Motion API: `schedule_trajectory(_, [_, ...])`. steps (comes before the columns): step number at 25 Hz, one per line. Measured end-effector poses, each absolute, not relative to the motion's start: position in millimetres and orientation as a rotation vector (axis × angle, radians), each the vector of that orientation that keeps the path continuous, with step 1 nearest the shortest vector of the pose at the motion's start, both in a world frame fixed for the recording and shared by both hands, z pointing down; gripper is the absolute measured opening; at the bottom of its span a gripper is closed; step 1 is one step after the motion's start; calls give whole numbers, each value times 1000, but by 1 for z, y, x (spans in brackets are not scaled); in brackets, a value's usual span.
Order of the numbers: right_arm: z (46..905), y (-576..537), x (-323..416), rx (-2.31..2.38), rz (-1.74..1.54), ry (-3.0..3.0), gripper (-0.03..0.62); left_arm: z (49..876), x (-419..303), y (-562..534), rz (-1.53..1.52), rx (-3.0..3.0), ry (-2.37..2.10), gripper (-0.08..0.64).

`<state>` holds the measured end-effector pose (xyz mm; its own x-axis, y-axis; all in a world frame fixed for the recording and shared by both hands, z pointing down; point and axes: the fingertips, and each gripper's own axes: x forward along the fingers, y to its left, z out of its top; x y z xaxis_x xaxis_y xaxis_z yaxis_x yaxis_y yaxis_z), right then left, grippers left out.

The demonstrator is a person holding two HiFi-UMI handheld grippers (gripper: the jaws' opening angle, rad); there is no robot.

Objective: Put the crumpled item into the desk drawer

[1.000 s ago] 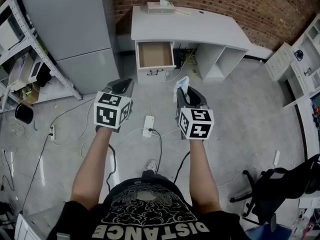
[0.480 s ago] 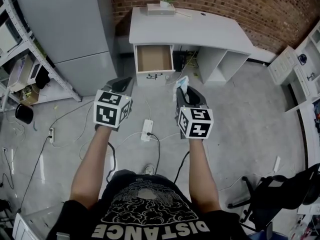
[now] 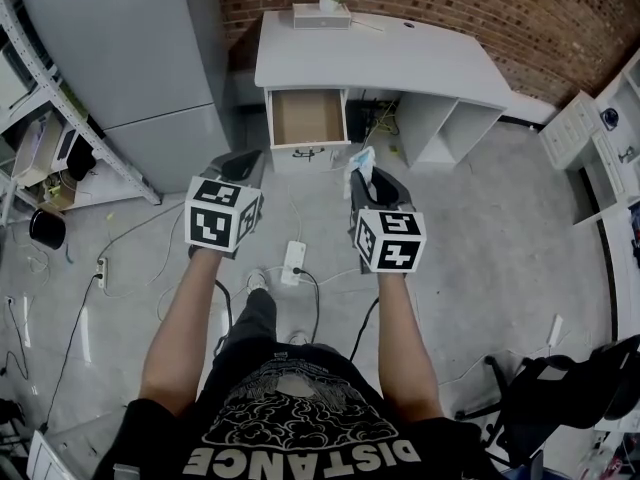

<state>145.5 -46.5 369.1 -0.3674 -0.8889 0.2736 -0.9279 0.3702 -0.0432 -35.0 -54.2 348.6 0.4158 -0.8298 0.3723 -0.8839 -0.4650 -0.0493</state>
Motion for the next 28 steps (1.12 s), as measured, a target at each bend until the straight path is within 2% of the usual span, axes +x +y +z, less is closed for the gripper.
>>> schedule_trajectory(28, [387,-227,66,1627,309,-2325,106,372,-86,-245,496,2545,-1371,-2])
